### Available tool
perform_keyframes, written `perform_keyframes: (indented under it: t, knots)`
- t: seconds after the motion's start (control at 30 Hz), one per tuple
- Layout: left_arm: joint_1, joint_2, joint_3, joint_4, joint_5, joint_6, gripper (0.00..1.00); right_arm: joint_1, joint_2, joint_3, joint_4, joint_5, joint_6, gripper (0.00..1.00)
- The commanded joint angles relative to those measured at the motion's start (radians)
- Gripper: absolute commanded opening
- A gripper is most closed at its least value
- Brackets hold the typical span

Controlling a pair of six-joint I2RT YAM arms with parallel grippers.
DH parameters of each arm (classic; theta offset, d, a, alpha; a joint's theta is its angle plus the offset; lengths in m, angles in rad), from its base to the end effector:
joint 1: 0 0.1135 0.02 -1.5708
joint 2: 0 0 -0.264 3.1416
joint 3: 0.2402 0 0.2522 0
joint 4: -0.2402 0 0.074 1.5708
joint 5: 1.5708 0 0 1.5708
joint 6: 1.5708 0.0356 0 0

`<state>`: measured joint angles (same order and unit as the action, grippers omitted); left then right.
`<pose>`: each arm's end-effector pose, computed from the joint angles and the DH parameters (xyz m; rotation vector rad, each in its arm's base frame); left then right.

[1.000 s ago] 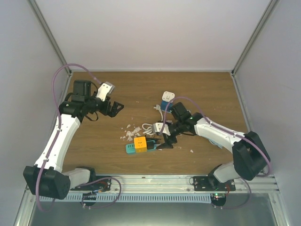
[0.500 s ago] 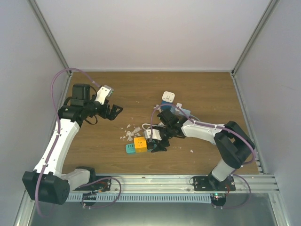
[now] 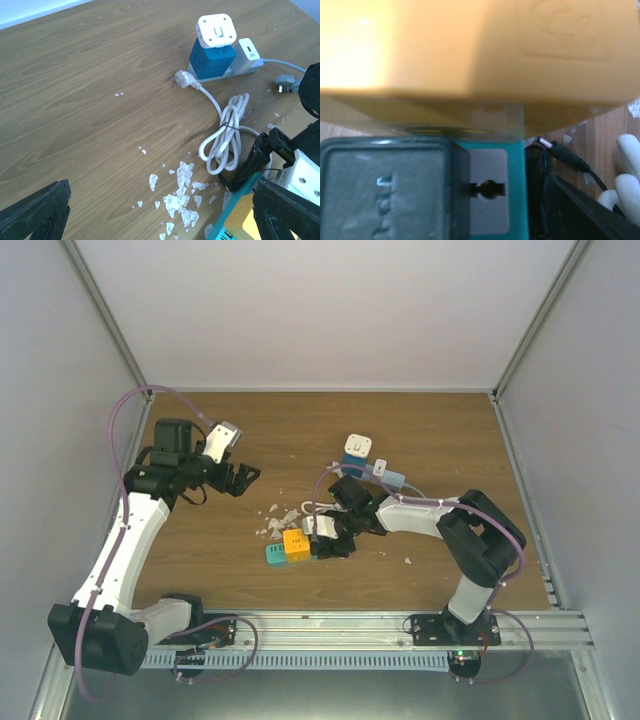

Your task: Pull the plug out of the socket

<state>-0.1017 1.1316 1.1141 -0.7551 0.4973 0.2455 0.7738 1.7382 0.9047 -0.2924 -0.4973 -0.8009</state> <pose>0.2262 -0.0402 0.3347 0.6309 2.1917 -0.5056 0.2159 0.2347 0.1378 -1.9614 1.7415 0.6568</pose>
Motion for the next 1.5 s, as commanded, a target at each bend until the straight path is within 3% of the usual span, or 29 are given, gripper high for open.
perform_keyframes:
  t: [0.0,0.13,0.27,0.57,0.77,0.9,1.03,1.13,1.47]
  knots:
    - [0.008,-0.002,-0.023,0.05,0.016,0.031,0.99,0.008,0.018,-0.005,0.08,0.031,0.039,0.64]
    - [0.008,0.002,-0.041,0.06,0.037,0.073,0.99,0.005,0.009,-0.025,0.115,0.062,0.087,0.52]
    - [0.007,0.009,-0.054,0.061,0.069,0.147,0.99,-0.009,0.01,-0.025,0.141,0.11,0.143,0.47]
    - [0.008,0.047,-0.067,-0.015,0.202,0.365,0.98,-0.113,-0.006,-0.053,0.1,0.159,0.23,0.44]
    - [-0.001,-0.022,-0.178,-0.064,0.386,0.664,0.95,-0.139,-0.093,-0.154,0.096,0.135,0.206,0.45]
    - [-0.057,-0.031,-0.242,-0.063,0.383,0.764,0.95,-0.139,-0.118,-0.159,0.095,0.102,0.189,0.52]
    - [-0.127,-0.01,-0.273,-0.021,0.358,0.759,0.95,-0.139,-0.123,-0.13,0.076,0.082,0.174,0.76]
    - [-0.149,0.016,-0.279,0.001,0.358,0.751,0.95,-0.139,-0.153,-0.127,0.066,0.068,0.169,0.83]
    - [-0.224,0.091,-0.296,0.073,0.308,0.747,0.94,-0.139,-0.285,-0.129,0.007,0.014,0.178,0.84]
